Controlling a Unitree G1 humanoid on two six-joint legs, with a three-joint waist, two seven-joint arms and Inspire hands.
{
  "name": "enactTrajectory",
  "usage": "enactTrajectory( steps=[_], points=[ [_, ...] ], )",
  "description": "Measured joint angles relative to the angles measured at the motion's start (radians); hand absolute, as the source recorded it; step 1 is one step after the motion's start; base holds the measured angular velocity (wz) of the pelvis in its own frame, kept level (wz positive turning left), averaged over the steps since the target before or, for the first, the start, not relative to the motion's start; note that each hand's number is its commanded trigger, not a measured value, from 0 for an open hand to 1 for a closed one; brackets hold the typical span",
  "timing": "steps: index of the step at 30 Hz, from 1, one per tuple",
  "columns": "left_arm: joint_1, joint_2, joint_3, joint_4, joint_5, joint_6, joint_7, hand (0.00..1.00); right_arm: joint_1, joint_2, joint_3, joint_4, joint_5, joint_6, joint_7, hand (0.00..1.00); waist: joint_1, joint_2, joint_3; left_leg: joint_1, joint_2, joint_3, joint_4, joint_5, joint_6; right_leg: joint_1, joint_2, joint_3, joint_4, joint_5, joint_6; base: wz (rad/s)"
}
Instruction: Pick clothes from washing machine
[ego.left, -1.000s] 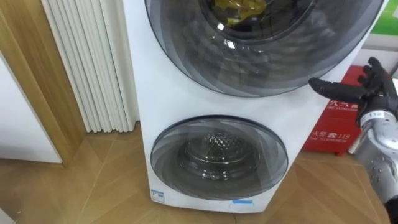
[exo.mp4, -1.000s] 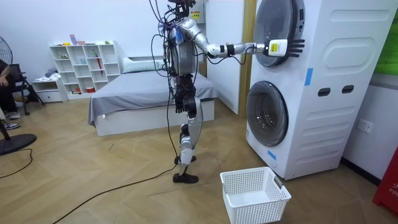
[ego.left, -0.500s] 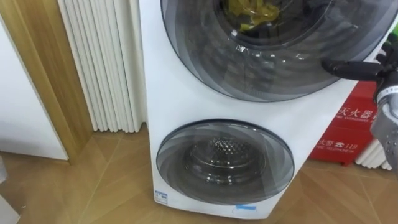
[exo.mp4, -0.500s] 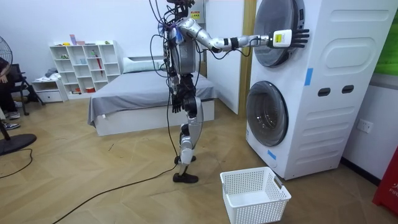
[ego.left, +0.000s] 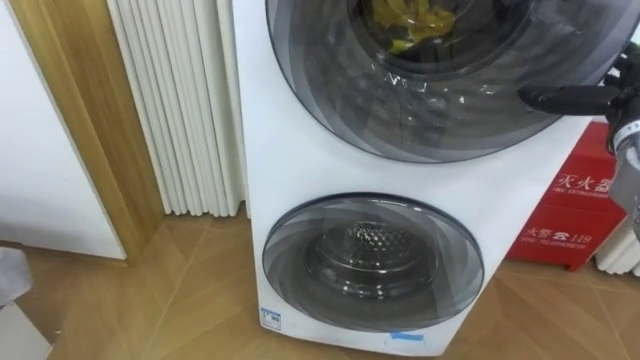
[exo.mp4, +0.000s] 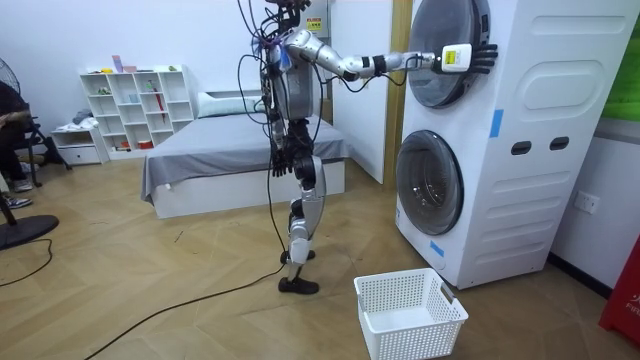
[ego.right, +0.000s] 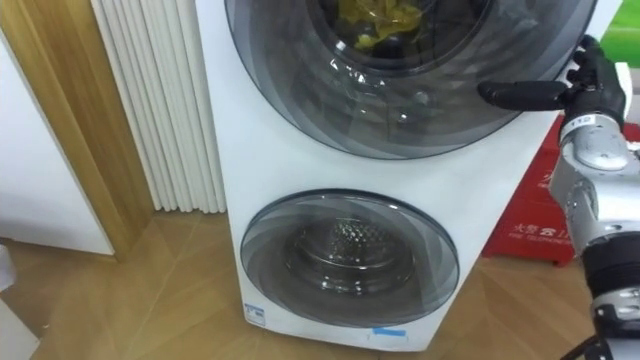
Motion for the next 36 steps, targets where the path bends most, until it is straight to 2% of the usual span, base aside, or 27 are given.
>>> enactTrajectory(
  steps=[4, 6, 11, 18, 27, 29, 34, 36],
  points=[
    [0.002, 0.003, 0.000, -0.001, 0.008, -0.001, -0.008, 0.00, 0.000, -0.010, 0.005, 0.000, 0.002, 0.000, 0.009, 0.00, 0.005, 0.000, 0.0006, -0.002, 0.000, 0.000, 0.000, 0.000, 0.000, -0.002, 0.000, 0.000, 0.001, 0.000, 0.000, -0.02],
    [0.002, 0.007, 0.000, -0.001, 0.008, -0.003, -0.011, 0.00, -0.004, -0.015, 0.044, 0.000, 0.001, -0.002, -0.002, 0.00, 0.006, -0.002, 0.0031, -0.004, 0.000, 0.000, 0.000, 0.000, 0.000, -0.010, 0.000, 0.002, 0.000, 0.000, 0.000, 0.00],
    [0.001, 0.007, -0.006, 0.001, 0.008, -0.019, -0.017, 0.00, -0.013, -0.024, 0.074, 0.001, -0.001, -0.005, -0.004, 0.00, 0.006, -0.009, 0.0073, -0.014, 0.000, 0.002, 0.001, 0.000, 0.000, -0.018, 0.000, 0.006, 0.001, 0.001, -0.001, -0.05],
    [0.002, 0.007, -0.004, 0.020, 0.009, -0.039, -0.040, 0.00, -0.016, -0.024, 0.096, -0.031, -0.009, -0.004, -0.002, 0.00, 0.009, -0.009, 0.0084, -0.017, 0.002, 0.003, -0.002, 0.000, 0.000, -0.033, 0.002, 0.029, 0.006, 0.001, -0.002, -0.09],
    [-0.001, 0.009, -0.006, 0.026, 0.007, -0.058, -0.047, 0.00, -0.016, -0.027, 0.136, -0.100, -0.008, 0.002, 0.000, 0.00, 0.000, -0.009, 0.0084, -0.017, 0.005, 0.000, -0.012, 0.000, 0.000, -0.053, 0.002, 0.030, 0.016, 0.002, -0.003, -0.10],
    [-0.003, 0.014, -0.006, 0.032, 0.007, -0.059, -0.057, 0.00, -0.016, -0.037, 0.156, -0.108, -0.008, 0.003, 0.002, 0.00, -0.003, -0.010, 0.0089, -0.015, 0.005, 0.001, -0.015, 0.000, 0.000, -0.053, 0.002, 0.030, 0.017, 0.002, -0.003, -0.06],
    [-0.002, 0.038, -0.005, 0.041, 0.006, -0.060, -0.065, 0.00, -0.015, -0.065, 0.189, -0.163, -0.048, 0.036, 0.013, 0.00, -0.005, -0.013, 0.0106, -0.009, 0.006, 0.000, -0.016, 0.000, 0.000, -0.054, 0.002, 0.032, 0.017, 0.002, -0.003, -0.07],
    [-0.001, 0.041, -0.005, 0.040, 0.007, -0.061, -0.067, 0.00, 0.008, -0.095, 0.189, -0.252, -0.067, 0.052, 0.014, 0.00, -0.006, -0.013, 0.0106, -0.007, 0.006, -0.002, -0.019, 0.000, 0.000, -0.056, 0.002, 0.033, 0.018, 0.002, -0.003, -0.10]
  ],
)
